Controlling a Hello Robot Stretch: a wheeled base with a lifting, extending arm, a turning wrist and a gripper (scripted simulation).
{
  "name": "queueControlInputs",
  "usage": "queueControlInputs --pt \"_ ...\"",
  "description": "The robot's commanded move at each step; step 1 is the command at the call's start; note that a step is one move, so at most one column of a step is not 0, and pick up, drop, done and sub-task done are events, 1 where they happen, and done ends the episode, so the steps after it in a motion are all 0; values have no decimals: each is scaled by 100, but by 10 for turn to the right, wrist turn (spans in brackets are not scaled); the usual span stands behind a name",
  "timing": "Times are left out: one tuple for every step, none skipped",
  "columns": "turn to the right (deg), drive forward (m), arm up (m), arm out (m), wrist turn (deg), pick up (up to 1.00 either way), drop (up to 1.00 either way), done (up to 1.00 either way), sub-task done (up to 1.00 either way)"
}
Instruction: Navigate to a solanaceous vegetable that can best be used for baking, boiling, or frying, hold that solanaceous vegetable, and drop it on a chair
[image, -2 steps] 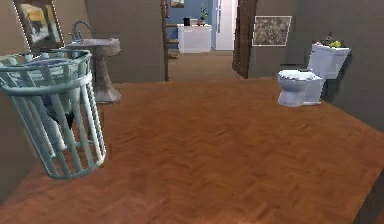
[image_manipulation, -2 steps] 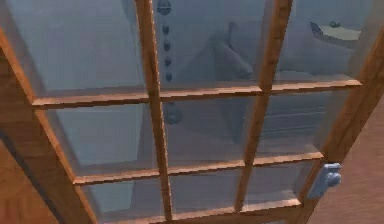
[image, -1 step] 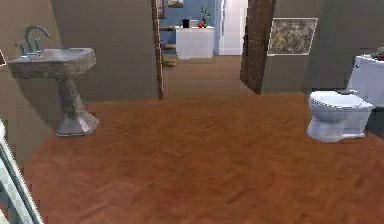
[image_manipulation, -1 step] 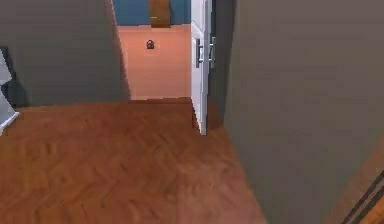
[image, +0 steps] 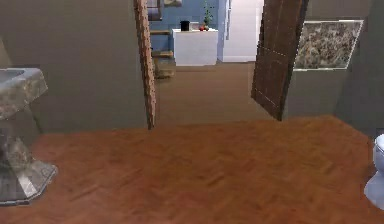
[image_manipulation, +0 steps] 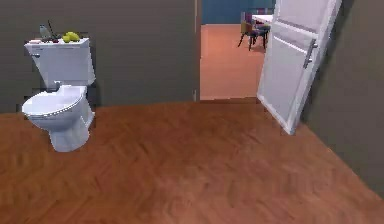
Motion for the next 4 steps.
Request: queueControlInputs --pt "0 100 0 0 0 0 0 0 0" --pt "0 100 0 0 0 0 0 0 0" --pt "0 100 0 0 0 0 0 0 0" --pt "0 100 0 0 0 0 0 0 0"
